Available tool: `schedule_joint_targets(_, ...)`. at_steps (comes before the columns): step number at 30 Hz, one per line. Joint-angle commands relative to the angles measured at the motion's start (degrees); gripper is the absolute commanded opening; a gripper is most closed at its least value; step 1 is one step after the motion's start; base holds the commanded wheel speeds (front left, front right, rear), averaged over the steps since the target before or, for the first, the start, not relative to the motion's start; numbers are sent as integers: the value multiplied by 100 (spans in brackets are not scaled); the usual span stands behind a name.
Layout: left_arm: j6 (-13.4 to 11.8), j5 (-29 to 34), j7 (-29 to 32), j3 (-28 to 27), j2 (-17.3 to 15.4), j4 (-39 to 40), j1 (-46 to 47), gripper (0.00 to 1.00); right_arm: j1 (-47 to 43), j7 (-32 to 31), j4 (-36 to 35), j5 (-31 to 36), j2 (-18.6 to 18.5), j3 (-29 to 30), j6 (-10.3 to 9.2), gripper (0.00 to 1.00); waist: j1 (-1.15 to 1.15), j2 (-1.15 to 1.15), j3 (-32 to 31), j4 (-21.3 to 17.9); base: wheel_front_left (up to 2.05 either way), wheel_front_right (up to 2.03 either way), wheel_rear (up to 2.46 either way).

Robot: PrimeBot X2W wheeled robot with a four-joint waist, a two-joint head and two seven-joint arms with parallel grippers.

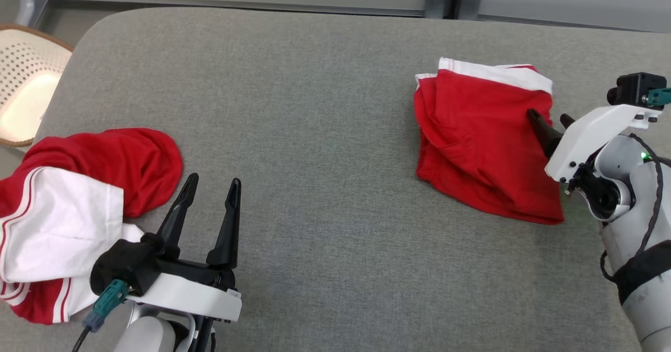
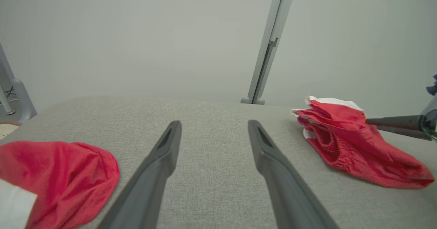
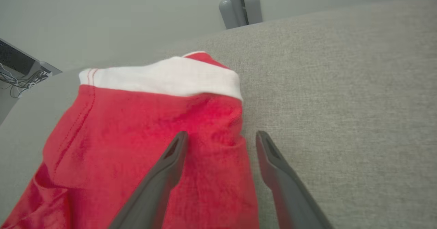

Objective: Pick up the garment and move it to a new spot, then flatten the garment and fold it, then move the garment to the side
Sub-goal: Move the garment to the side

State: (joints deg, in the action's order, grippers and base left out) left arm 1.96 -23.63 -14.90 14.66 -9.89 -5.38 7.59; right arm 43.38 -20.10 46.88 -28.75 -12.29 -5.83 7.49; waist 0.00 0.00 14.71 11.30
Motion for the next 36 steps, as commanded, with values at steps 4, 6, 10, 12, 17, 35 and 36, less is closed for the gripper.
schedule_joint_targets(4, 55, 47, -31, 7, 62, -96, 157, 100, 164, -230, 436, 24, -129, -3, 0, 100, 0, 0, 185, 242, 0, 0, 0)
schedule_joint_targets(6, 72, 48, -29, -1, 79, -146, 170, 100, 213, -329, 662, 18, -104, 12, 0, 100, 0, 0, 198, 268, 0, 0, 0)
schedule_joint_targets(10, 112, 63, -33, -49, 113, -192, 226, 100, 237, -301, 937, 0, -50, 15, 0, 40, 0, 0, 220, 278, 0, 0, 0)
schedule_joint_targets(12, 148, 87, -34, -71, 121, -214, 241, 100, 264, -257, 982, -58, -15, -7, 0, 0, 0, 0, 220, 257, 0, 0, 0)
schedule_joint_targets(17, 206, 171, -34, -86, 102, -257, 242, 100, 297, 24, 920, -230, -34, -103, 0, 0, 0, 0, 105, 106, 0, 0, 0)
schedule_joint_targets(35, 383, 412, 116, 507, 58, -200, 289, 100, -162, 488, 537, -961, -37, -850, 0, 0, 0, 0, -534, -1869, 0, 0, 0)
schedule_joint_targets(36, 392, 421, 143, 555, 60, -191, 325, 100, -179, 506, 511, -999, -38, -879, 0, 0, 0, 0, -529, -1985, 0, 0, 0)
